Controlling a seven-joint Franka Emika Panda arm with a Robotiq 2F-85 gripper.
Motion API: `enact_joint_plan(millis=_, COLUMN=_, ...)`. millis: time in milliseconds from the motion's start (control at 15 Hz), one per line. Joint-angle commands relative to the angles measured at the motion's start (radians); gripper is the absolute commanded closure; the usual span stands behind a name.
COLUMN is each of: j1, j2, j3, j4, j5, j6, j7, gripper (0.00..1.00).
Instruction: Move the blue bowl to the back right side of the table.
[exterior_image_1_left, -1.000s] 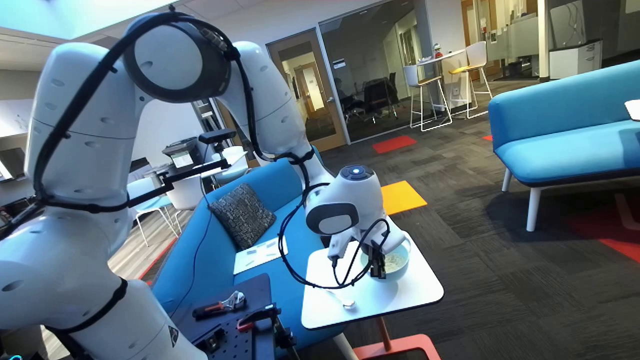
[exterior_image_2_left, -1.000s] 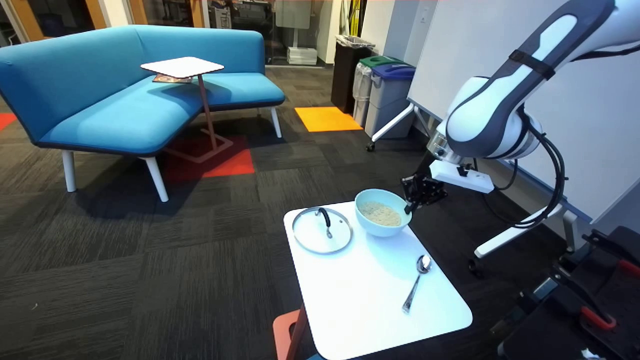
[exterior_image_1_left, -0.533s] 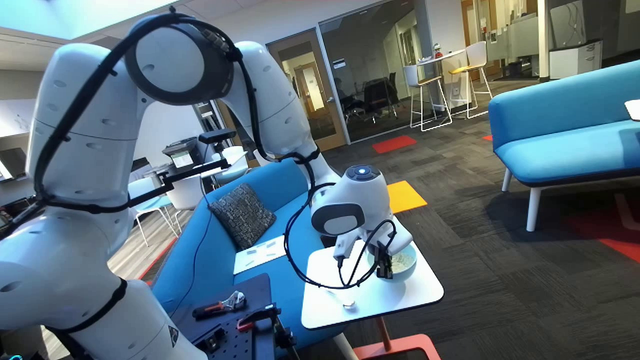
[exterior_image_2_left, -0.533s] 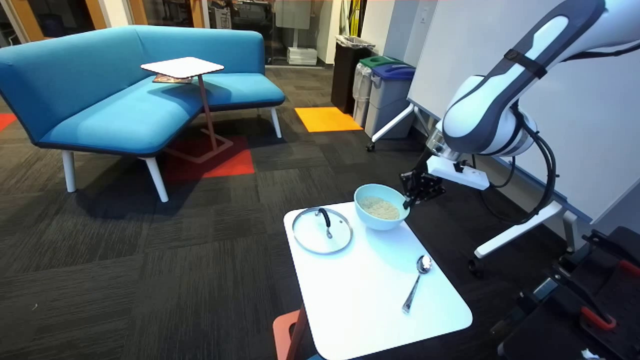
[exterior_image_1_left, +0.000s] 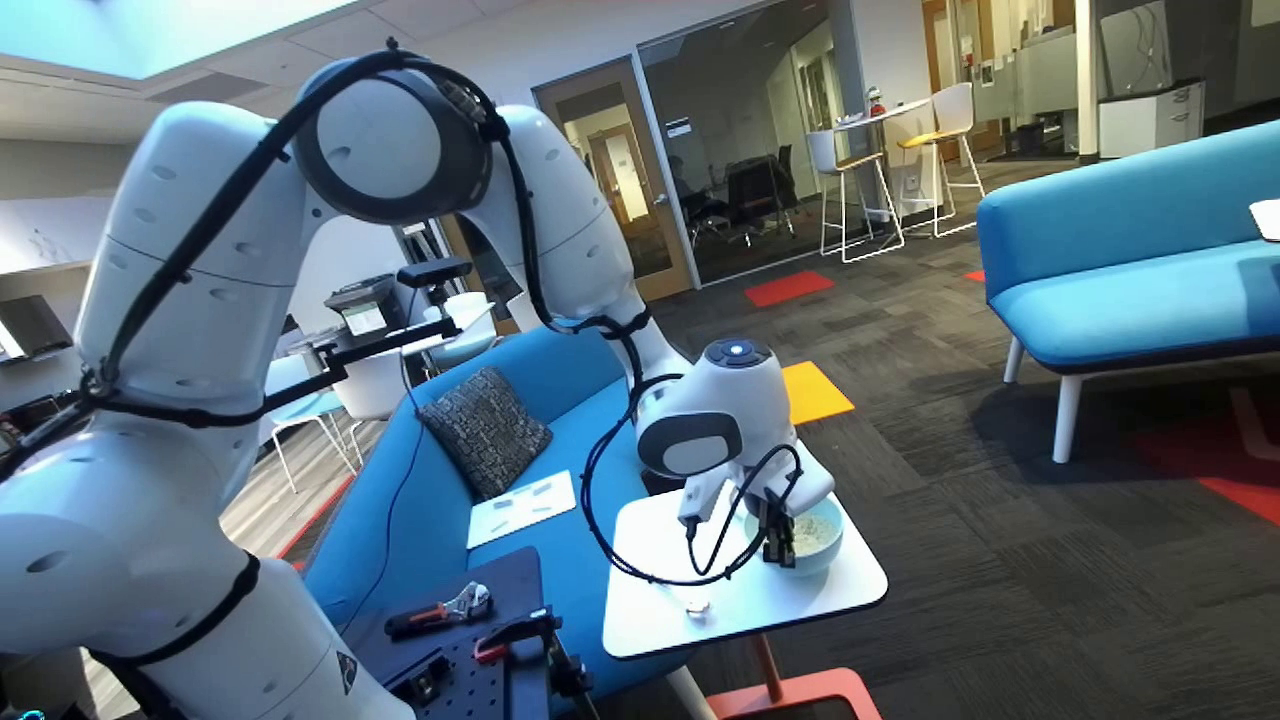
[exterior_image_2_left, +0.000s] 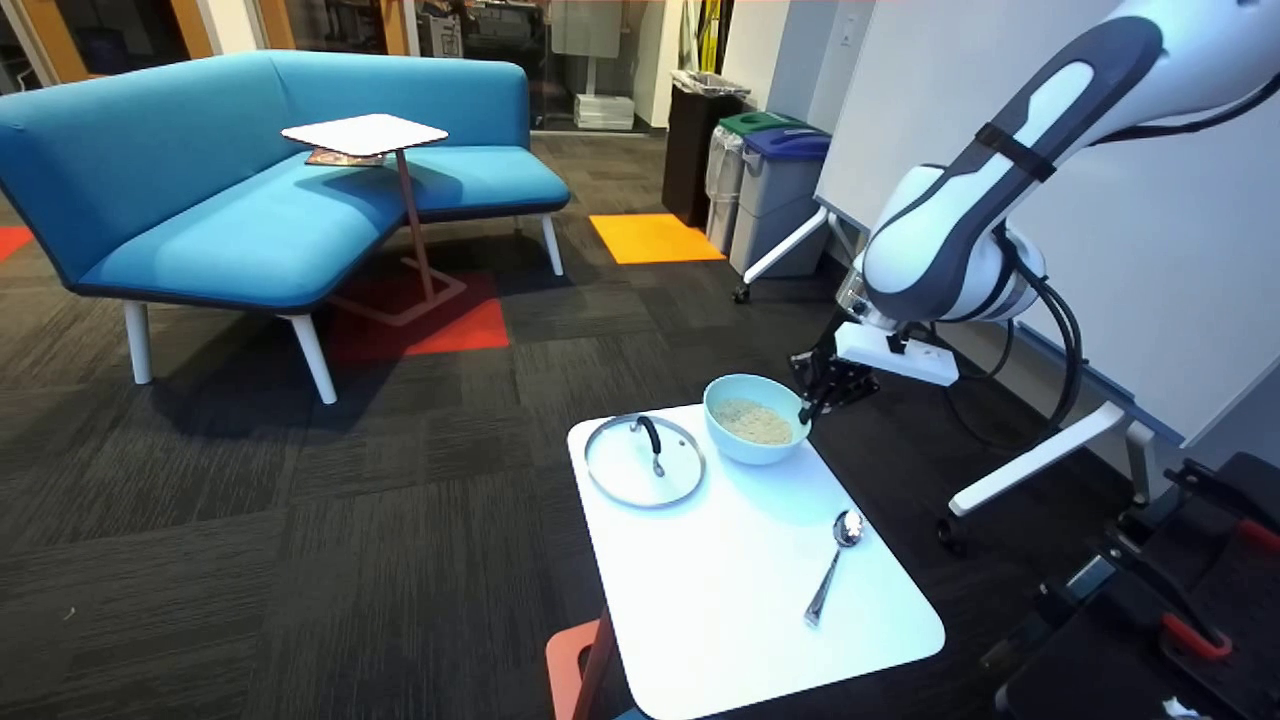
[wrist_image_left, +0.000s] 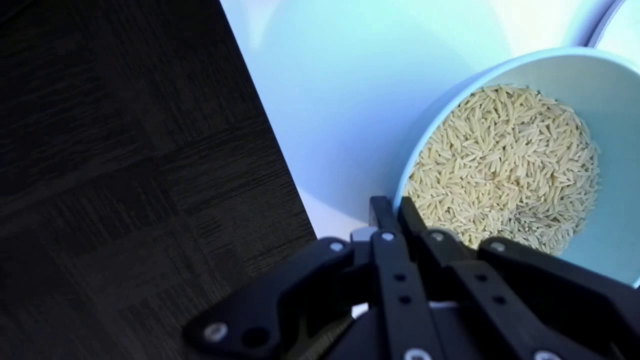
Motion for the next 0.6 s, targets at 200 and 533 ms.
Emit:
enact_joint_plan(millis=200, j1=0.101, j2=-0.010, j3=-0.079, j4=0.033, j5=-0.006, j6=-0.061, j7=0.080, gripper=0.68)
enact_joint_plan(millis=533, j1=0.161, j2=-0.038, j3=-0.114, j4=0.000, j5=-0.015, j6=-0.062, j7=0.112, gripper=0.33)
